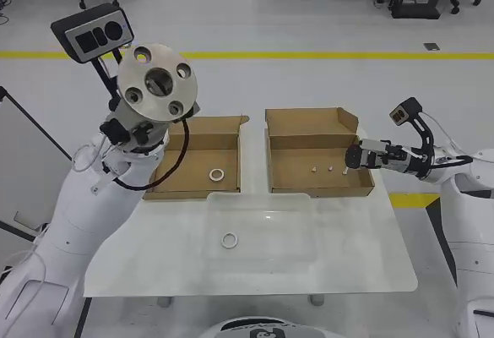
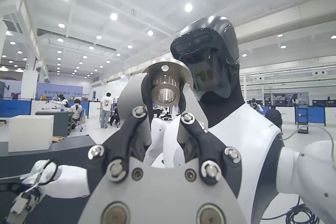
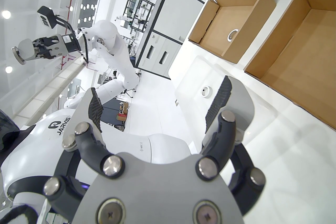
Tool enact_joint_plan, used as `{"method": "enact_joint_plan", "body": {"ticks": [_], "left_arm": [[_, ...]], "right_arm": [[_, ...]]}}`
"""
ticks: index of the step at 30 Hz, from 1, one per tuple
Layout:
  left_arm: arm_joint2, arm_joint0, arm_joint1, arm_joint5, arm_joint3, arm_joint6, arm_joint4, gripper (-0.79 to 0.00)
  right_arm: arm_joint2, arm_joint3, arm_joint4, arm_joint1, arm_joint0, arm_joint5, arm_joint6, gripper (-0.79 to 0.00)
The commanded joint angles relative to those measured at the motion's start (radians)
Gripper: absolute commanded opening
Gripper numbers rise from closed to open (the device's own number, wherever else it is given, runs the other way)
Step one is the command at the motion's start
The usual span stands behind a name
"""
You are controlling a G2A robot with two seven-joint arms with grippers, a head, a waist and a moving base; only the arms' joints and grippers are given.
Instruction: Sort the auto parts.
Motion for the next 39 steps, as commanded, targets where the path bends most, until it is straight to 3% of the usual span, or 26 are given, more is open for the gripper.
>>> {"method": "enact_joint_plan", "body": {"ticks": [1, 8, 20, 39], "left_arm": [[-0.005, 0.003, -0.004, 0.000, -0.002, 0.000, -0.001, -0.785], [-0.001, 0.005, -0.007, 0.000, 0.014, 0.000, 0.049, -0.785], [0.041, -0.018, 0.021, 0.000, 0.031, 0.000, 0.085, -0.785], [0.021, -0.006, 0.013, 0.000, 0.004, 0.000, 0.054, -0.785]], "right_arm": [[0.000, 0.000, 0.000, 0.000, 0.000, 0.000, 0.000, 0.000], [0.000, 0.000, 0.000, 0.000, 0.000, 0.000, 0.000, 0.000], [0.000, 0.000, 0.000, 0.000, 0.000, 0.000, 0.000, 0.000], [0.000, 0.000, 0.000, 0.000, 0.000, 0.000, 0.000, 0.000]]}}
